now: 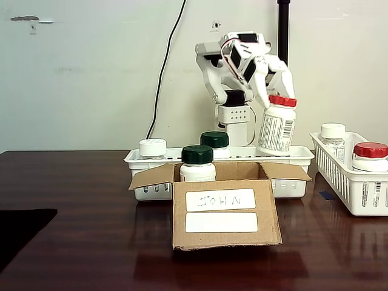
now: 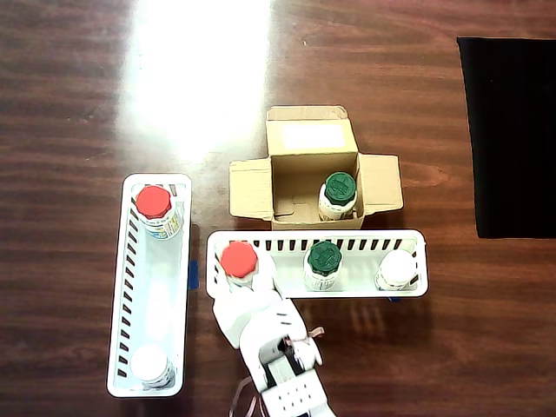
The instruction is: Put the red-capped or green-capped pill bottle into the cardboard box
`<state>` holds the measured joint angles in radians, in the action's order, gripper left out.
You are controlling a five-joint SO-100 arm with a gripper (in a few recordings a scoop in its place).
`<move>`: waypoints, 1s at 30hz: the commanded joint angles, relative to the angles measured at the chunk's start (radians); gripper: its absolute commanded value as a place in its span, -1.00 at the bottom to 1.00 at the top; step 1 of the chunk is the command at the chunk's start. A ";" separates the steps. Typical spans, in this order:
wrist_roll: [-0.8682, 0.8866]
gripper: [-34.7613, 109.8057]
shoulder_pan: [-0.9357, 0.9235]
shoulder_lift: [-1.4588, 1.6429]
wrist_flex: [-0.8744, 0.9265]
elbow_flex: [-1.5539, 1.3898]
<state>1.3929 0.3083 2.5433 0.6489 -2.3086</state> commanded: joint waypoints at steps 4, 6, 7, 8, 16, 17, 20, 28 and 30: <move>-0.009 -0.50 -0.064 -0.301 0.025 0.457; -0.006 -0.50 -0.089 -0.356 0.026 0.518; -0.003 -0.50 -0.103 -0.382 0.026 0.545; -0.002 -0.50 -0.114 -0.405 0.028 0.569; 0.008 -0.50 -0.209 -0.629 0.031 0.776; 0.008 -0.50 -0.218 -0.657 0.031 0.804; 0.009 -0.50 -0.247 -0.726 0.031 0.870; 0.028 -0.50 -0.305 -0.834 -0.014 0.925; 0.032 -0.50 -0.319 -0.850 -0.032 0.925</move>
<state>1.4067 0.0107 1.6705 0.6581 -1.4895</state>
